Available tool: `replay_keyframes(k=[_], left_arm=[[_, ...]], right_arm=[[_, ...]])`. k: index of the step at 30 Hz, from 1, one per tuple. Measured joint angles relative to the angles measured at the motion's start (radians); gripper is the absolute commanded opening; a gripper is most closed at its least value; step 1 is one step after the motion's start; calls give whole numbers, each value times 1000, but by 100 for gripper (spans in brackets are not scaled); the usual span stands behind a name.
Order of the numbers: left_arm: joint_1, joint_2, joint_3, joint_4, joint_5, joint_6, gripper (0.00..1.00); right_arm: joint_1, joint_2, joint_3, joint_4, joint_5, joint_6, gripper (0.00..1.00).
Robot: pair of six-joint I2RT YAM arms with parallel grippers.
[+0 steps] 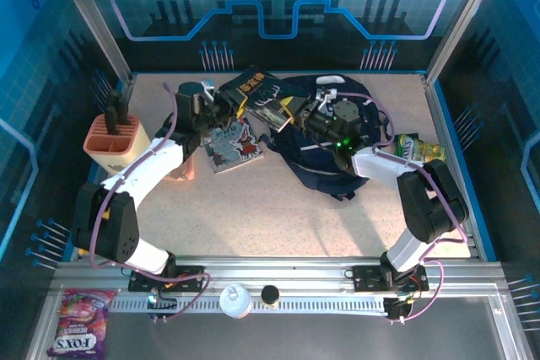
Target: Pack the student bag
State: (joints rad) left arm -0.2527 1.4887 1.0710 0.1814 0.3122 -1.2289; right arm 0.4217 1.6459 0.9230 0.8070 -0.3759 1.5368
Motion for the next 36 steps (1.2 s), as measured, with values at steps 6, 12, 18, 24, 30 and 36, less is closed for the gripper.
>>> replay_keyframes(k=[6, 12, 18, 24, 30, 36], left_arm=[[-6, 0, 12, -55, 6, 143, 65], [-76, 21, 120, -163, -14, 353, 78], [-221, 113, 265, -281, -52, 606, 96], [-382, 241, 390, -413, -116, 885, 99], [-485, 402, 544, -543, -153, 1084, 99], [-534, 562, 716, -663, -185, 1230, 96]], right_arm=[[-66, -87, -47, -122, -1, -93, 1], [-195, -265, -109, -351, 2, -239, 0], [-342, -478, -115, -626, 39, -402, 0], [-499, -627, -115, -889, 81, -520, 0], [-645, -719, -119, -1115, 121, -602, 0], [-723, -803, -120, -1265, 164, -667, 0]])
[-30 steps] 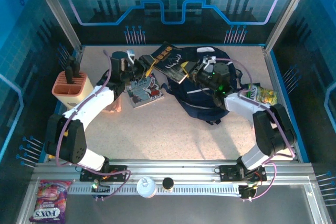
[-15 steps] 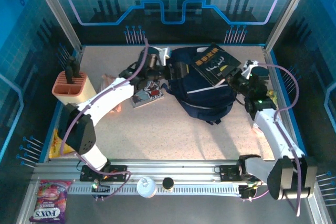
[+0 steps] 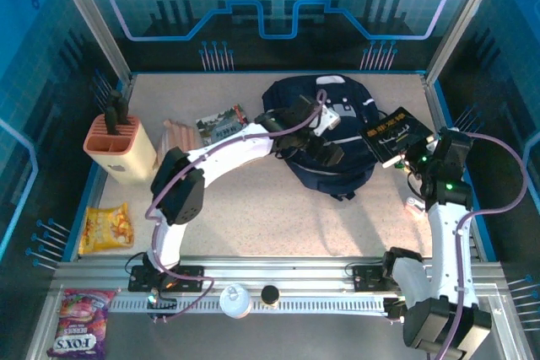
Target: Pack the student bag
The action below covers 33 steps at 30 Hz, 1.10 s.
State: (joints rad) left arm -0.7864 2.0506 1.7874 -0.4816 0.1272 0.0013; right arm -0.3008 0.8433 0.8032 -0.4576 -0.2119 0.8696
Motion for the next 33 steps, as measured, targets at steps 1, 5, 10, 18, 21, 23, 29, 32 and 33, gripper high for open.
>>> replay_keyframes(k=[1, 5, 10, 18, 21, 23, 29, 32, 33], left_arm=[[-9, 27, 31, -17, -10, 23, 93], [-56, 132, 165, -102, -92, 128, 81], [-109, 242, 312, -196, -202, 237, 62], [-108, 334, 415, -269, -263, 290, 55], [-106, 366, 453, -284, -274, 296, 52], [-106, 389, 480, -295, -283, 298, 52], [-107, 430, 517, -316, -308, 320, 52], [-107, 442, 535, -327, -334, 328, 37], [-107, 444, 542, -329, -340, 323, 34]], right_arm=[[-7, -8, 0, -21, 6, -9, 0], [-26, -26, 0, -90, 28, -43, 0], [-29, -47, 1, -147, 49, -77, 0], [-29, -68, 4, -204, 74, -108, 0], [-30, -69, 12, -232, 90, -119, 0], [-30, -74, 23, -252, 104, -127, 0], [-30, -96, 75, -284, 130, -142, 0], [-30, -104, 84, -289, 134, -145, 0], [-30, -105, 87, -293, 135, -146, 0]])
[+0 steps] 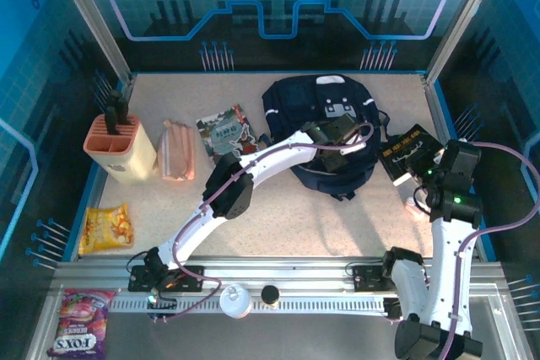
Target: Pack the student bag
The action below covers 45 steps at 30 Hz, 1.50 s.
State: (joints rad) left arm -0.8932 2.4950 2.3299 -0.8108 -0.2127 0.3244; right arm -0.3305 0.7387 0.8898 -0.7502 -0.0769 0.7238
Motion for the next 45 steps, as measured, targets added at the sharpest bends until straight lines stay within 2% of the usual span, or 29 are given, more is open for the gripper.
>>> replay_keyframes(k=[4, 10, 16, 21, 26, 32, 35, 40, 45], left_arm=[[-2, 3, 27, -18, -3, -11, 25], [-3, 2, 37, -21, 3, -64, 0], [-2, -22, 37, -14, 2, -108, 0], [8, -124, -22, 60, -18, -163, 0], [33, -249, -98, 161, -27, -223, 0], [45, -295, -110, 221, -22, -273, 0], [44, -295, -116, 232, -10, -288, 0], [45, -295, -117, 244, 4, -318, 0], [48, -295, -117, 256, 26, -337, 0]], right_arm=[[0, 0, 1, -14, 12, -4, 0], [0, -14, 19, -51, 47, -32, 1], [-1, -44, 29, -73, 76, -50, 2], [-2, -58, 33, -129, 117, -48, 3], [-5, -61, 22, -105, 8, -19, 3], [-5, -50, -80, 64, -239, 118, 4], [1, -38, -160, 179, -319, 210, 4], [91, -5, -280, 400, -346, 374, 4], [236, 91, -337, 612, -286, 486, 4]])
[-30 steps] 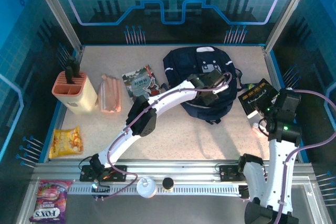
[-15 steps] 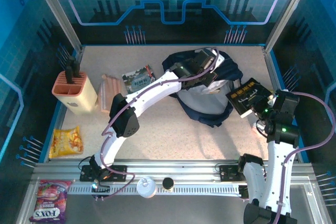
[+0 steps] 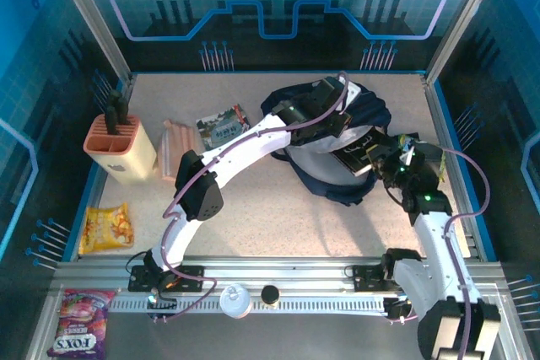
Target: Pack the student bag
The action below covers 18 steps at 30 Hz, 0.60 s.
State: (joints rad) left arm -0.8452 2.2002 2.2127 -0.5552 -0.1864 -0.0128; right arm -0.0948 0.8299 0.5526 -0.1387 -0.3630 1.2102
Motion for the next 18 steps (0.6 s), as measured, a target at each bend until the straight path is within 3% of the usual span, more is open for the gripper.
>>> replay_keyframes(k=[4, 10, 18], left_arm=[[7, 0, 0, 5, 22, -14, 0], [24, -2, -4, 14, 69, -41, 0], [41, -4, -5, 15, 99, -69, 0]], right_arm=[[88, 99, -26, 161, 104, 45, 4], [214, 305, -69, 396, 359, 69, 5], [267, 609, -3, 642, 427, 127, 14]])
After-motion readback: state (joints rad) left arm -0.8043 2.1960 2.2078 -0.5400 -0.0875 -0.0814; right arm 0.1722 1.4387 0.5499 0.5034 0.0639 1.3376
